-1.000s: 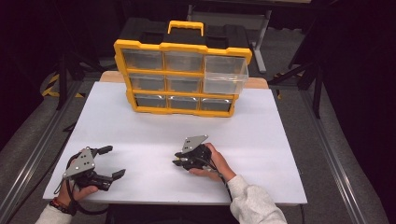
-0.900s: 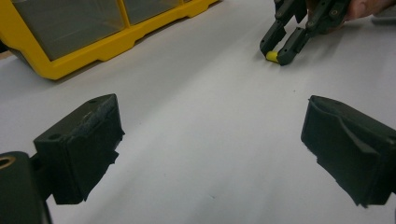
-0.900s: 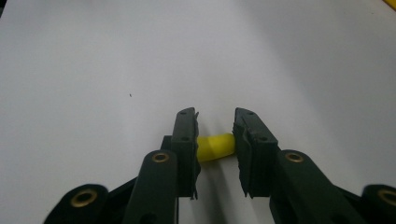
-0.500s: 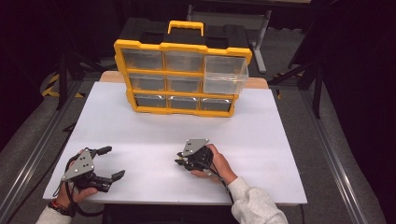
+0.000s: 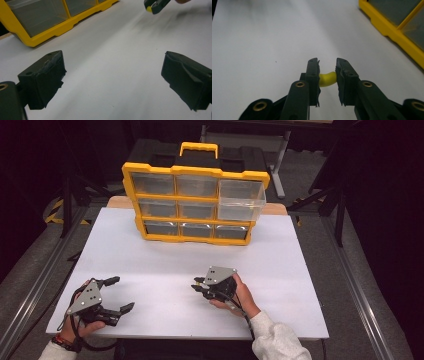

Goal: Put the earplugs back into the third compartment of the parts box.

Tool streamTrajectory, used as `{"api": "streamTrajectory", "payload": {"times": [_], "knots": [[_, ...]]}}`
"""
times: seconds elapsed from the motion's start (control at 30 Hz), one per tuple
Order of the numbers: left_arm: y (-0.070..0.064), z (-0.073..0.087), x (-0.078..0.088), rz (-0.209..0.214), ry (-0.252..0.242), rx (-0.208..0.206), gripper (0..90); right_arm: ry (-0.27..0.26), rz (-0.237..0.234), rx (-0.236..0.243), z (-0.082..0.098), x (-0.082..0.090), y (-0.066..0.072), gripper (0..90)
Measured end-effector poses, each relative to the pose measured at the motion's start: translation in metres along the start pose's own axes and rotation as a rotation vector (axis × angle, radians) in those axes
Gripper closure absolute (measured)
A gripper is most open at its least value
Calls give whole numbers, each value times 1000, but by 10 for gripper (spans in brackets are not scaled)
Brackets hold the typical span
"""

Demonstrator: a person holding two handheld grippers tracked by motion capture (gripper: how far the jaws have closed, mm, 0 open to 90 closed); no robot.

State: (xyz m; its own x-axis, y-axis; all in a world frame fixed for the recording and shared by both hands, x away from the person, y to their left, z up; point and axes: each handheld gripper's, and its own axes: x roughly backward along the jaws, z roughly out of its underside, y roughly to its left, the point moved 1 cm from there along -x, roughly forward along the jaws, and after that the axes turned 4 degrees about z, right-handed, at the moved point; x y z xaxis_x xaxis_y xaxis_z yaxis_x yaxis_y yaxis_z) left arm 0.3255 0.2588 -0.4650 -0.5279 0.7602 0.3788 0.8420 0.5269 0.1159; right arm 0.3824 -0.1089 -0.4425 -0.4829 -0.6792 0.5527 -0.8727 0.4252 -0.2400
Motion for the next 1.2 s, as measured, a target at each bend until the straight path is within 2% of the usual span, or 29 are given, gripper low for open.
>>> {"api": "streamTrajectory", "payload": {"times": [0.17, 0.33, 0.37, 0.43, 0.47, 0.7, 0.73, 0.77, 0.8, 0.83, 1.2], "knots": [[2, 1, 1, 14, -10, 3, 62, -81, 59, 13, -14, 24, -6, 736], [5, 3, -1, 27, -8, 5, 62, -115, 102, 16, -22, 37, -9, 736], [7, 3, -1, 28, -7, 7, 62, -133, 126, 23, -26, 46, -11, 736], [7, 4, -1, 31, -11, 11, 62, -141, 137, 22, -28, 49, -12, 736], [7, 4, -1, 29, -13, 9, 62, -165, 162, 17, -32, 59, -15, 736], [8, 4, -1, 27, -10, 17, 62, -212, 254, 31, -42, 85, -31, 736], [8, 4, -1, 27, -10, 17, 62, -212, 254, 31, -42, 85, -31, 736], [8, 3, -2, 32, -6, 17, 62, -230, 283, 26, -45, 94, -36, 736], [8, 3, -2, 32, -6, 17, 62, -230, 283, 26, -45, 94, -36, 736], [8, 3, -4, 33, -4, 17, 62, -246, 306, 26, -49, 102, -42, 736], [8, 3, -6, 35, 1, 20, 62, -291, 381, 29, -73, 131, -64, 734]]}}
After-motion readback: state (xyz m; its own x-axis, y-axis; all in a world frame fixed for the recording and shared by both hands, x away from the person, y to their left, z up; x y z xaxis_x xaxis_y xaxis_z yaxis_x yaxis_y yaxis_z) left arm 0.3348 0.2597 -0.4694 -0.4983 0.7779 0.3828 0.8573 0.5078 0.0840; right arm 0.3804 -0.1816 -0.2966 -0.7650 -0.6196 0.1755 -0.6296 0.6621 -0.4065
